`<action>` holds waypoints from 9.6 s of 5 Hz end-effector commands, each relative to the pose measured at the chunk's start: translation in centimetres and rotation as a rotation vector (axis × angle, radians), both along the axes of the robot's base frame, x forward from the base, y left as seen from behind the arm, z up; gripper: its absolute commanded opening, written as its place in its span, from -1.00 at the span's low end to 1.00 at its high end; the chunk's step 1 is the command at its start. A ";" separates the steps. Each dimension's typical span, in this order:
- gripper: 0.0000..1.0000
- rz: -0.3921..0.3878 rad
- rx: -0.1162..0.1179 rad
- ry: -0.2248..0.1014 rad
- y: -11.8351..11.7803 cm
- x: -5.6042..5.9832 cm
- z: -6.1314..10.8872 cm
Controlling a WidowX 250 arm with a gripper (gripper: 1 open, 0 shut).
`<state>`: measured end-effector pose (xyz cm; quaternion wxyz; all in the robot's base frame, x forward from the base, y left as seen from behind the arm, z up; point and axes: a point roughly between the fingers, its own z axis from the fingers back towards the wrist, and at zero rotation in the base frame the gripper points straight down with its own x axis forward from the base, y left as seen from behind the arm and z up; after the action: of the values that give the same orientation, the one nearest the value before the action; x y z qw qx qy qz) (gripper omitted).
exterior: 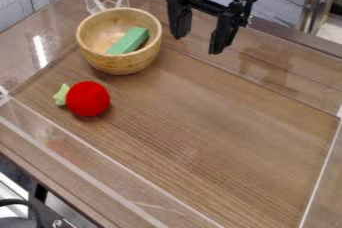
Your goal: Move the red fruit to the right
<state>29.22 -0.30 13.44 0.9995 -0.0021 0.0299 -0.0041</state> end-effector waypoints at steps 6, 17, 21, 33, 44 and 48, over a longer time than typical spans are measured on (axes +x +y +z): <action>1.00 -0.095 0.047 -0.081 10.0 -7.0 -6.2; -1.00 -0.094 -0.037 -0.003 15.9 -4.4 -12.1; -1.00 -0.052 -0.110 0.001 13.0 -3.3 -10.0; -1.00 -0.251 -0.144 -0.136 -2.4 4.7 -10.4; 1.00 -0.273 -0.106 -0.181 -4.3 5.1 -4.1; 1.00 -0.072 -0.082 -0.276 -2.7 4.9 -0.8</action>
<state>33.75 -3.28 9.81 0.9959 -0.0421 -0.0640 -0.0472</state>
